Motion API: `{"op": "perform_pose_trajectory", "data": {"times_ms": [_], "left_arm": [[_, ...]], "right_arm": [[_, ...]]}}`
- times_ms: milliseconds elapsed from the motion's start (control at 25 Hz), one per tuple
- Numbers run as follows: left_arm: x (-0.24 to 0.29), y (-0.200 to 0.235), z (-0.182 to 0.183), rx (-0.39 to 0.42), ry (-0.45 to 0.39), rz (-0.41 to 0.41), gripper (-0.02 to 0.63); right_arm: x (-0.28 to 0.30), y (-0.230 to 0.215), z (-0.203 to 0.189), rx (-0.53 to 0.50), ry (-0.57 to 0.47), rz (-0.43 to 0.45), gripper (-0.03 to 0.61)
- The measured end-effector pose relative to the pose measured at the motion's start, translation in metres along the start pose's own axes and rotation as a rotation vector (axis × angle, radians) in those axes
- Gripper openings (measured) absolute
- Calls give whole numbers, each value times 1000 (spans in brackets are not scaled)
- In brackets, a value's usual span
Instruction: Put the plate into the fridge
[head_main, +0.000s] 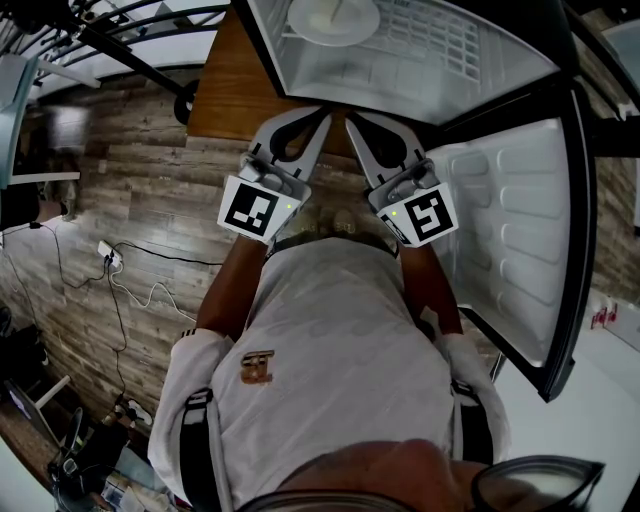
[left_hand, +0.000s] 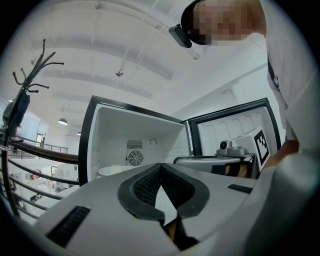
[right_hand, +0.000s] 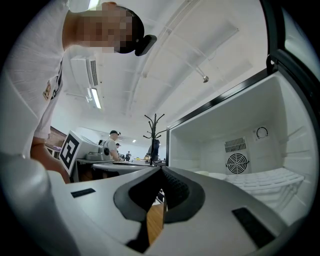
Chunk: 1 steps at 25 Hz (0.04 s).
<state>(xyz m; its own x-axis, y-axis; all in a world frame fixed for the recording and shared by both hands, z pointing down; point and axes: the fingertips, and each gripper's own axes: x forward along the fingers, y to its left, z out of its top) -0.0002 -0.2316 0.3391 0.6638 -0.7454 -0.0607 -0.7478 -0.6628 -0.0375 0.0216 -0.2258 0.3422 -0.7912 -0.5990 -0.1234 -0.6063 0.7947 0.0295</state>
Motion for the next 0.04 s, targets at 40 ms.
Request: {"op": "perform_pose_trajectory", "data": {"times_ms": [40], "left_arm": [[0, 0, 0, 1, -1, 0, 18]], "right_arm": [[0, 0, 0, 0, 0, 0, 32]]}}
